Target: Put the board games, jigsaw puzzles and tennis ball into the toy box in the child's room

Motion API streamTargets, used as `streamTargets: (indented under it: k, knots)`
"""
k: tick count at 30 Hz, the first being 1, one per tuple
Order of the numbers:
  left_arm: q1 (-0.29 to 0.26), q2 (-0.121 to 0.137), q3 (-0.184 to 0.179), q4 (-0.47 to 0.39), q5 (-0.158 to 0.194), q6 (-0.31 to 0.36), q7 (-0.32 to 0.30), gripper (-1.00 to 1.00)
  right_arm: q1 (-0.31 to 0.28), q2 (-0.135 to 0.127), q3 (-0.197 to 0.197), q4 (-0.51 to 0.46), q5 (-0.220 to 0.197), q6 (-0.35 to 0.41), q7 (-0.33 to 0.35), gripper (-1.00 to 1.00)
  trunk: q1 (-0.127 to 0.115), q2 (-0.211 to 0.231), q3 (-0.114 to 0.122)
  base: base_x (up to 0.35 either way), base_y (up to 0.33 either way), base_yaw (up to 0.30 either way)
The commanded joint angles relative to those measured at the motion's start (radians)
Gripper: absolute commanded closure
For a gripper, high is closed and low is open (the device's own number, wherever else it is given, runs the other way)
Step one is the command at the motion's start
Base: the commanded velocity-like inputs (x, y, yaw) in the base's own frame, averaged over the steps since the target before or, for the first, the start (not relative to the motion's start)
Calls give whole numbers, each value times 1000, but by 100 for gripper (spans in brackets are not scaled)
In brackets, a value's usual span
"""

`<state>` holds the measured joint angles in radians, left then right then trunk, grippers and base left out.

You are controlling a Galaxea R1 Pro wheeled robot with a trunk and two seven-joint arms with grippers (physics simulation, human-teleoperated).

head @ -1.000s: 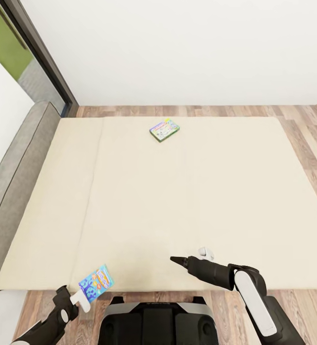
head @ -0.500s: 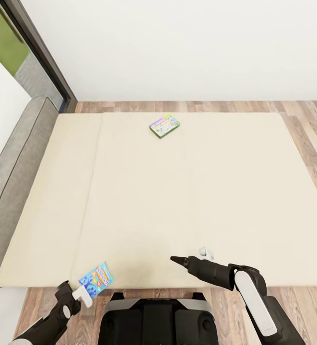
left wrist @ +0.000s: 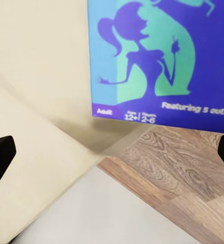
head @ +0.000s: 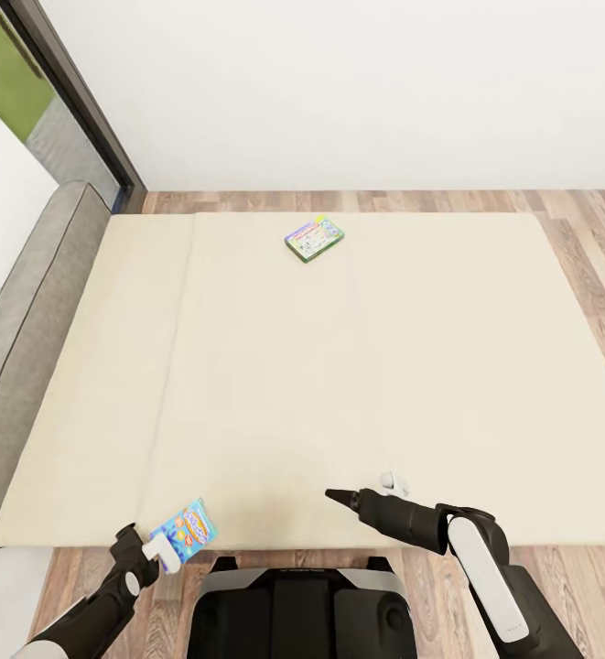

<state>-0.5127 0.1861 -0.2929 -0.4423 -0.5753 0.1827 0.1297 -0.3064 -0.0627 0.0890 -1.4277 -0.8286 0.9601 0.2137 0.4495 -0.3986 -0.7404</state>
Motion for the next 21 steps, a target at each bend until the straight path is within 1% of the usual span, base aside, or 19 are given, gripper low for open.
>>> streamTargets:
  k: [1,4,7,11,14,21]
  knots:
    - [0,1,-8,-2,-6,8,4,-100,0,-1,0,0,10,2,9,-100,1,-1,-1,0,0,0]
    - [0,1,-8,-3,-8,9,4,-100,0,-1,0,0,10,3,10,-100,1,-1,-1,0,0,0]
    - [0,1,-7,-4,-20,9,4,-100,0,-2,0,0,10,3,10,-100,1,-1,-1,0,0,0]
    - [0,1,-6,-4,-63,9,4,-100,0,-2,0,0,9,4,10,-100,1,-1,-1,0,0,0]
    - [0,1,-4,-3,-78,9,4,-100,0,-2,0,0,9,5,10,-100,1,-1,-1,0,0,0]
    - [0,1,-5,-1,-87,9,4,-100,0,-2,0,0,9,6,10,-100,1,-1,-2,0,0,0]
